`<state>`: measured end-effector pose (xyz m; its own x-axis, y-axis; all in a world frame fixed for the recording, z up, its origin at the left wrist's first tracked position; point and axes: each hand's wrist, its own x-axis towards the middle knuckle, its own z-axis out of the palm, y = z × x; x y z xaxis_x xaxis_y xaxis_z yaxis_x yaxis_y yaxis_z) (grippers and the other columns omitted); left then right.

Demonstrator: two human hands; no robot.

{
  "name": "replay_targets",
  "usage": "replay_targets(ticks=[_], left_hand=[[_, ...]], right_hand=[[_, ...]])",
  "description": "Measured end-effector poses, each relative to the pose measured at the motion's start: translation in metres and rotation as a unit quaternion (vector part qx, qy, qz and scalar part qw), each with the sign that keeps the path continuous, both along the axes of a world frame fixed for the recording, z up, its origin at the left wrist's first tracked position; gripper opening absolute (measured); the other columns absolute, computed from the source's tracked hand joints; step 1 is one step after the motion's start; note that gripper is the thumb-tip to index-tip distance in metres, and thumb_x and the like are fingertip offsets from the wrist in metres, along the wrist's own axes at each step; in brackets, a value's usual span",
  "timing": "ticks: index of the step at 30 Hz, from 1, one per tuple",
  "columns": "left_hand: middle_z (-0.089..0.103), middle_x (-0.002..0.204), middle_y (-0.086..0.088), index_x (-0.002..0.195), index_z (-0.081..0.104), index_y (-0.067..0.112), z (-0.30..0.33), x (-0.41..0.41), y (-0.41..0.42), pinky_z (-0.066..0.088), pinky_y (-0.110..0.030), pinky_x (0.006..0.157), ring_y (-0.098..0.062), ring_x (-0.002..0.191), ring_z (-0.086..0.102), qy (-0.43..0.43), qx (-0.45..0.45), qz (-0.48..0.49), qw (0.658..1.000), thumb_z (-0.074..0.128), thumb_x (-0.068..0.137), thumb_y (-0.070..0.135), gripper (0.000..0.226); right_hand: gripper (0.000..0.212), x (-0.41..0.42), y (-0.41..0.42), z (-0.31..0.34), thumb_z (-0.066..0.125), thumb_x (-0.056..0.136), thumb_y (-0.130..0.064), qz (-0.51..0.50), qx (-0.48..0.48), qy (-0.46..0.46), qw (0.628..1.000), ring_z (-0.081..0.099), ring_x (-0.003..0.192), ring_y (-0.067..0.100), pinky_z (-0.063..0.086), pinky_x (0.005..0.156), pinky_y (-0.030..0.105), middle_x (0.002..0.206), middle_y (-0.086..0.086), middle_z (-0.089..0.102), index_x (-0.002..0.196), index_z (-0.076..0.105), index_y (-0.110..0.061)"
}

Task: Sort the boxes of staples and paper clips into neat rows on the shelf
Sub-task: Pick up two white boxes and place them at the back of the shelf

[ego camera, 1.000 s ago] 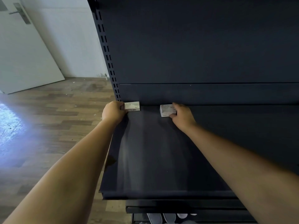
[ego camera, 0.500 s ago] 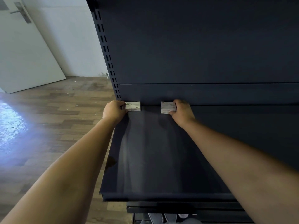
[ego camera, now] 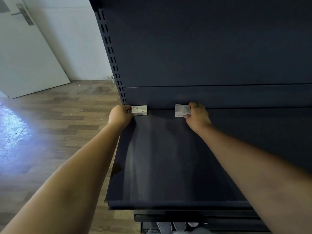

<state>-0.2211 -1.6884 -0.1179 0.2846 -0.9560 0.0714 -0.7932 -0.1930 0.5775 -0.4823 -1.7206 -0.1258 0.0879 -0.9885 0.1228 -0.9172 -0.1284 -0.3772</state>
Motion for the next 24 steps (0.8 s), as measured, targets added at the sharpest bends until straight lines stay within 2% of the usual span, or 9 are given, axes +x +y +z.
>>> replay_targets(ticks=[3, 8, 13, 17, 19, 24], left_hand=[[0.067, 0.089, -0.017, 0.082, 0.064, 0.001, 0.001, 0.0, 0.001, 0.047, -0.036, 0.07, -0.034, 0.089, 0.058, 0.005, -0.002, -0.001, 1.0, 0.06, 0.081, 0.009, 0.009], [0.067, 0.099, -0.017, 0.098, 0.068, 0.0, 0.003, -0.005, 0.003, 0.046, -0.034, 0.076, -0.033, 0.097, 0.058, 0.017, -0.01, 0.011, 1.0, 0.061, 0.082, 0.008, 0.018], [0.068, 0.099, -0.017, 0.099, 0.068, 0.002, 0.002, -0.005, 0.003, 0.048, -0.037, 0.079, -0.033, 0.098, 0.059, 0.021, -0.004, 0.018, 1.0, 0.061, 0.082, 0.008, 0.019], [0.066, 0.104, -0.02, 0.104, 0.066, -0.002, 0.002, -0.011, 0.005, 0.045, -0.035, 0.078, -0.037, 0.101, 0.058, 0.022, -0.01, 0.034, 0.999, 0.058, 0.085, 0.006, 0.022], [0.065, 0.108, -0.02, 0.11, 0.065, 0.0, 0.003, -0.015, 0.006, 0.044, -0.035, 0.081, -0.037, 0.104, 0.057, 0.026, -0.015, 0.05, 0.998, 0.054, 0.087, 0.004, 0.025], [0.065, 0.11, -0.017, 0.113, 0.065, 0.005, 0.002, -0.018, 0.006, 0.04, -0.029, 0.076, -0.035, 0.103, 0.057, 0.028, -0.011, 0.054, 0.998, 0.051, 0.089, 0.004, 0.028]], right_hand=[[0.041, -0.003, -0.001, 0.0, 0.06, 0.088, -0.016, -0.003, -0.001, -0.009, 1.0, 0.04, 0.119, 0.03, 0.034, 0.096, 0.038, 0.129, 0.014, 0.046, 0.124, 0.044, -0.004], [0.041, -0.011, -0.003, 0.001, 0.061, 0.086, -0.013, 0.011, -0.002, -0.037, 0.999, 0.04, 0.119, 0.028, 0.034, 0.097, 0.036, 0.127, 0.013, 0.048, 0.123, 0.046, -0.005], [0.04, -0.014, -0.005, 0.001, 0.061, 0.086, -0.012, 0.008, 0.007, -0.04, 0.999, 0.04, 0.118, 0.029, 0.035, 0.096, 0.037, 0.127, 0.014, 0.048, 0.122, 0.046, -0.004], [0.04, -0.015, -0.005, 0.002, 0.06, 0.087, -0.014, -0.014, 0.016, -0.034, 0.999, 0.04, 0.119, 0.03, 0.036, 0.098, 0.04, 0.129, 0.014, 0.046, 0.123, 0.046, -0.003], [0.041, -0.016, -0.005, 0.002, 0.057, 0.089, -0.015, -0.025, 0.019, -0.029, 0.999, 0.04, 0.12, 0.03, 0.037, 0.098, 0.04, 0.13, 0.014, 0.045, 0.125, 0.044, -0.004], [0.042, -0.018, -0.002, 0.003, 0.057, 0.09, -0.02, -0.065, 0.016, -0.042, 0.997, 0.042, 0.119, 0.031, 0.039, 0.096, 0.04, 0.13, 0.014, 0.047, 0.127, 0.045, -0.005]])
